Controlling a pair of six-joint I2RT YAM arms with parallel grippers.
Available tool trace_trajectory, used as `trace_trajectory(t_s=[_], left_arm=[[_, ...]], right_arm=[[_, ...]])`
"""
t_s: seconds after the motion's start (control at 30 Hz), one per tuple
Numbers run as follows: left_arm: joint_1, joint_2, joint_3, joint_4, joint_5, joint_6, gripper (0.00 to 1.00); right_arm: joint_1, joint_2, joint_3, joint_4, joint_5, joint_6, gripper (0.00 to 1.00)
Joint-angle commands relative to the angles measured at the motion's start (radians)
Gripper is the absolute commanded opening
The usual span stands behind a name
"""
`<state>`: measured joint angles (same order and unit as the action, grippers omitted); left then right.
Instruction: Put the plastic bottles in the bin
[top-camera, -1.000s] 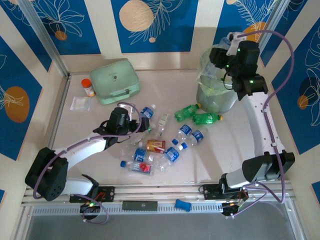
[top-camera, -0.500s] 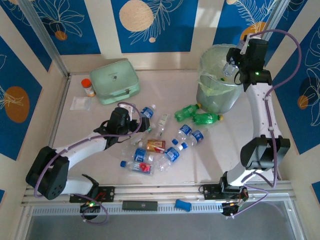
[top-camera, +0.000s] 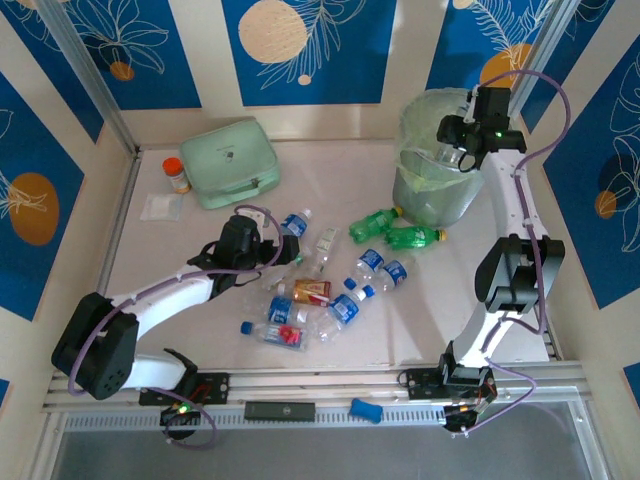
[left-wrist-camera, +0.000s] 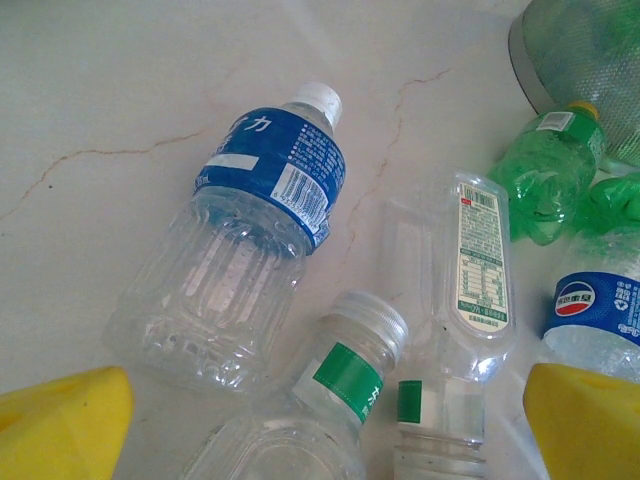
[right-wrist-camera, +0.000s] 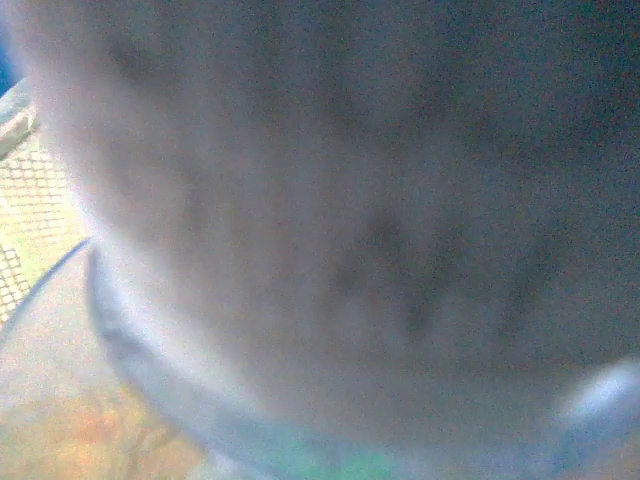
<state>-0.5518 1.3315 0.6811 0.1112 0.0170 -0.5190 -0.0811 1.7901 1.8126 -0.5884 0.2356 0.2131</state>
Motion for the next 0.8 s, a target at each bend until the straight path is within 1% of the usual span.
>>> trace_trajectory(t_s=[0.0, 0.07, 0.17, 0.27, 0.4, 0.6, 0.77], left_arm=[[0.007, -0.008, -0.008, 0.005, 0.0, -0.01, 1.0], [0.007, -0.006, -0.008, 0.007, 0.001, -0.013, 1.0], [0.008, -0.003, -0.009, 0.008, 0.001, -0.017, 1.0], [0.007, -0.006, -0.008, 0.013, 0.0, -0.019, 1.0], [0.007, -0.006, -0.007, 0.013, -0.01, -0.016, 1.0], [0.015, -0.005, 0.017, -0.008, -0.025, 0.003, 1.0], [0.059, -0.007, 0.037, -0.012, -0.008, 0.004, 1.0]], right_arm=[[-0.002, -0.006, 0.07, -0.035, -0.019, -0.006, 0.7], [0.0, -0.014, 0.092, -0.049, -0.018, -0.007, 0.78], [0.004, -0.042, 0.114, -0.052, -0.016, -0.011, 0.86], [0.012, -0.084, 0.116, -0.04, -0.023, -0.011, 0.89], [0.022, -0.164, 0.082, -0.007, -0.082, 0.015, 0.89], [0.052, -0.334, -0.111, 0.154, -0.241, 0.09, 0.9], [0.1, -0.462, -0.32, 0.301, -0.353, 0.164, 0.93]])
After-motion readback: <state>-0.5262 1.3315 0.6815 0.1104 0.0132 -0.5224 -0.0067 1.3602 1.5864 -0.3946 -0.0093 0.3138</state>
